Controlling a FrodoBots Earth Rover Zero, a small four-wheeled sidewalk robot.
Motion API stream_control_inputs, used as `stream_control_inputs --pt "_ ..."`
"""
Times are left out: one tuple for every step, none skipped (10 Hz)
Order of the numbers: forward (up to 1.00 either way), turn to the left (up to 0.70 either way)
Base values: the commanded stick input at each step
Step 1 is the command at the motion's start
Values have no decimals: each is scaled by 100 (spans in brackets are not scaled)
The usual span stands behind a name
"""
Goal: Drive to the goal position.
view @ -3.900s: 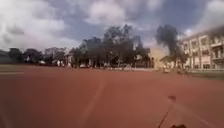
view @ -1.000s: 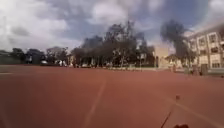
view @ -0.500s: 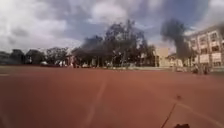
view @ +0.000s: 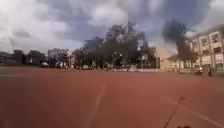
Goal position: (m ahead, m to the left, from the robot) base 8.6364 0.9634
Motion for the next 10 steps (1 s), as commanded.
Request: stream_control_inputs --pt "70 0" --pt "70 0" --pt "70 0" --pt "70 0" --pt "70 0" --pt "70 0" --pt "70 0" --pt "70 0" --pt "70 0" --pt "70 0"
